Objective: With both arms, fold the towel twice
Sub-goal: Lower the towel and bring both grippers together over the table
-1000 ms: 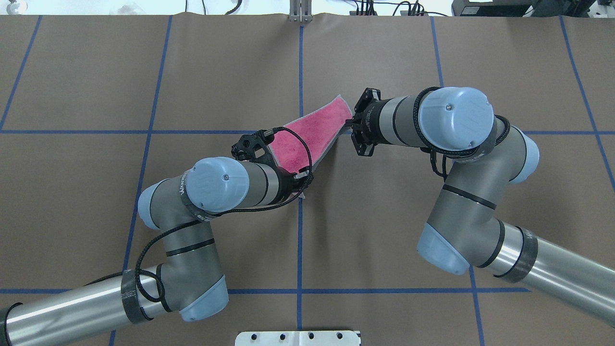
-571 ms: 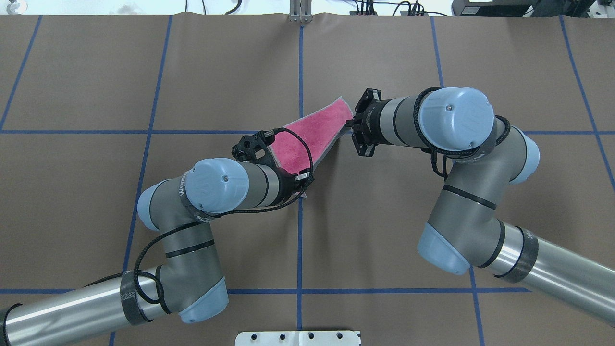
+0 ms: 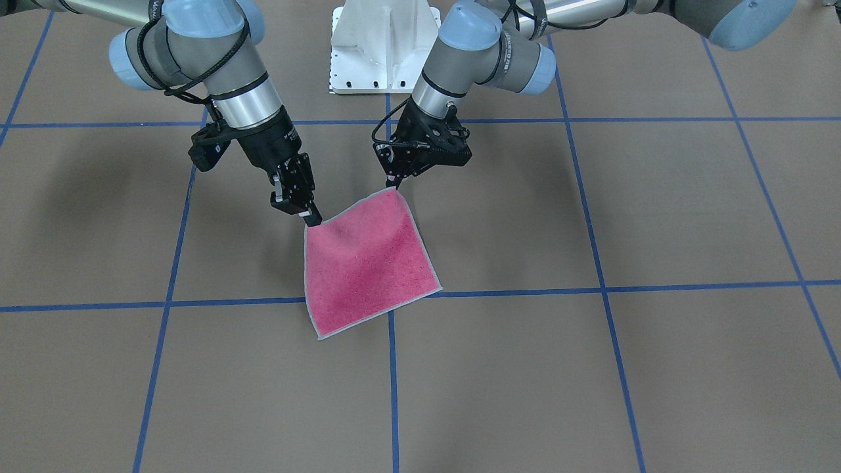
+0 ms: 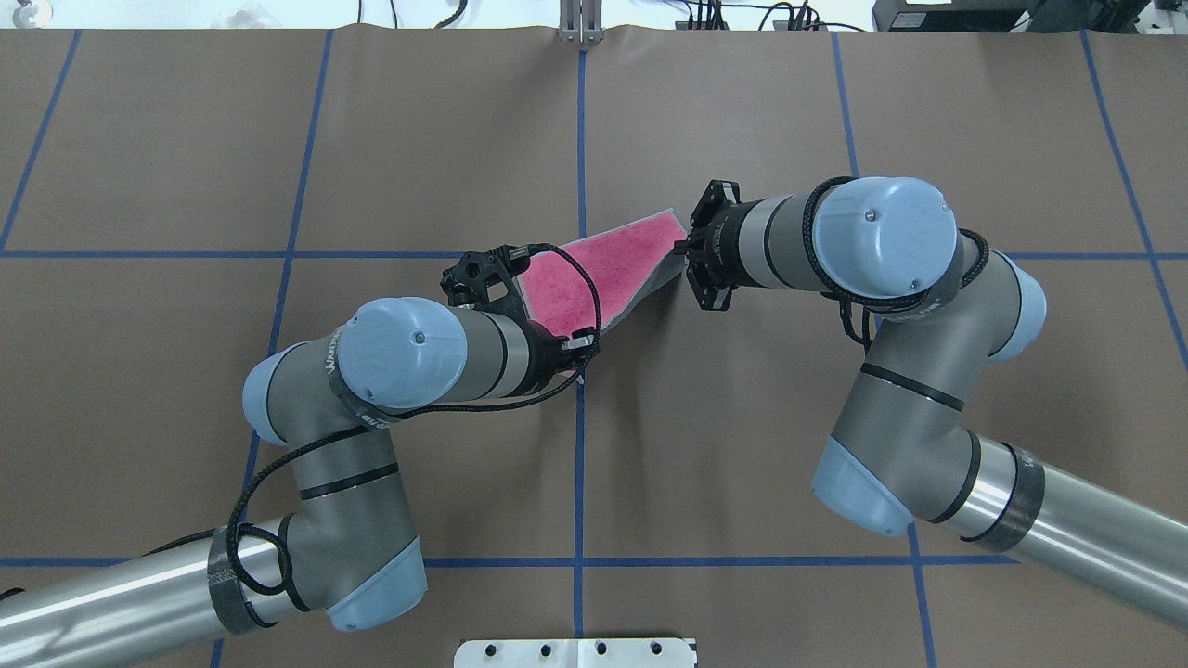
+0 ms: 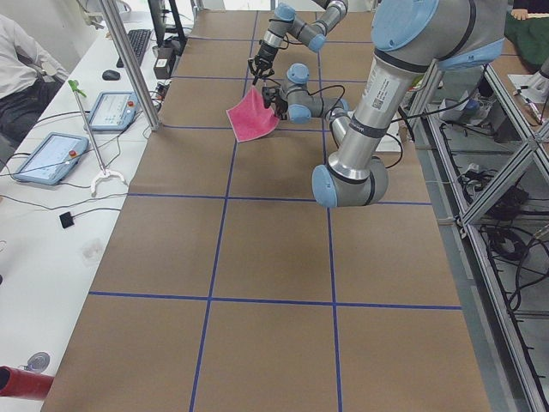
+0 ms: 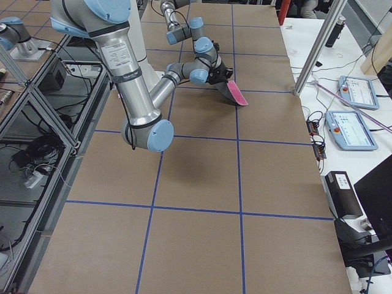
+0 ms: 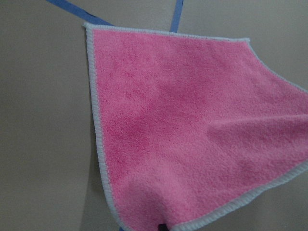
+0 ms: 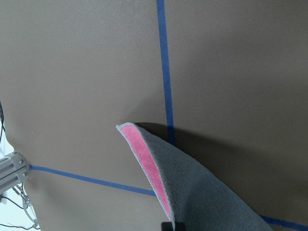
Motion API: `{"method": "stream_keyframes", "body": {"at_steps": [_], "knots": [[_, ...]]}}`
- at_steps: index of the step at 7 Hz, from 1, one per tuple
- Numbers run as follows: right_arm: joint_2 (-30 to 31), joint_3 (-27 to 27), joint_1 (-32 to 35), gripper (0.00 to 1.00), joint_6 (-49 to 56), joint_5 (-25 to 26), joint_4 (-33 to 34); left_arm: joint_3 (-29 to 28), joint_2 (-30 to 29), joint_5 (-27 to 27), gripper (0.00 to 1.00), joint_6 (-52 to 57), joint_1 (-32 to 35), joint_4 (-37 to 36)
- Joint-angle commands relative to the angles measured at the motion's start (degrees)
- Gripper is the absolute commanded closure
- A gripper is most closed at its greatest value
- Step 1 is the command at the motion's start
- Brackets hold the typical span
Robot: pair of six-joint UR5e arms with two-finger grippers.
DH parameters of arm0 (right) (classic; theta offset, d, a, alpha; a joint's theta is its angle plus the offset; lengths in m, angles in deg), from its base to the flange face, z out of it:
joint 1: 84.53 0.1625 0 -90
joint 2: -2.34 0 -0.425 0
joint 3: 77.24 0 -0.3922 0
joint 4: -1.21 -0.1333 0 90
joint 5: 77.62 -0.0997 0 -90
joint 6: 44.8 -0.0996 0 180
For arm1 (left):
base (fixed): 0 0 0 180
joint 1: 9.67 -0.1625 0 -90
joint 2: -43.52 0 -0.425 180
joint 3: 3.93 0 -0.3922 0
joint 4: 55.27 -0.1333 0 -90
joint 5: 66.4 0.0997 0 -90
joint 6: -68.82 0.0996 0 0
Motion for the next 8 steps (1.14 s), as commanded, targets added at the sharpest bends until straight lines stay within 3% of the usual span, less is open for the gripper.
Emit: {"method": "stream_keyframes", "body": {"at_steps": [1, 3, 5, 6, 8], "knots": [[0.5, -0.9, -3.4, 1.00, 8.9, -0.4, 0.0, 1.9, 0.8, -0.4, 1.00, 8.1, 0.0, -2.6], [1.6, -3.8, -6.9, 1.00, 16.3, -0.5, 0.1, 1.8, 1.0, -0.9, 1.00, 15.3, 0.6, -2.7], [2.0, -4.4, -7.3, 1.00, 17.7, -0.8, 0.2, 2.0, 1.9, -2.5, 1.00, 21.0, 2.3, -2.7], [2.6, -4.8, -7.4, 1.00, 18.4, -0.7, 0.3, 2.2, 2.3, -5.8, 1.00, 21.4, 4.8, -2.8], [3.0, -4.8, -7.9, 1.00, 18.5, -0.6, 0.3, 5.4, 6.2, -6.7, 1.00, 25.9, 5.3, -2.8]]}}
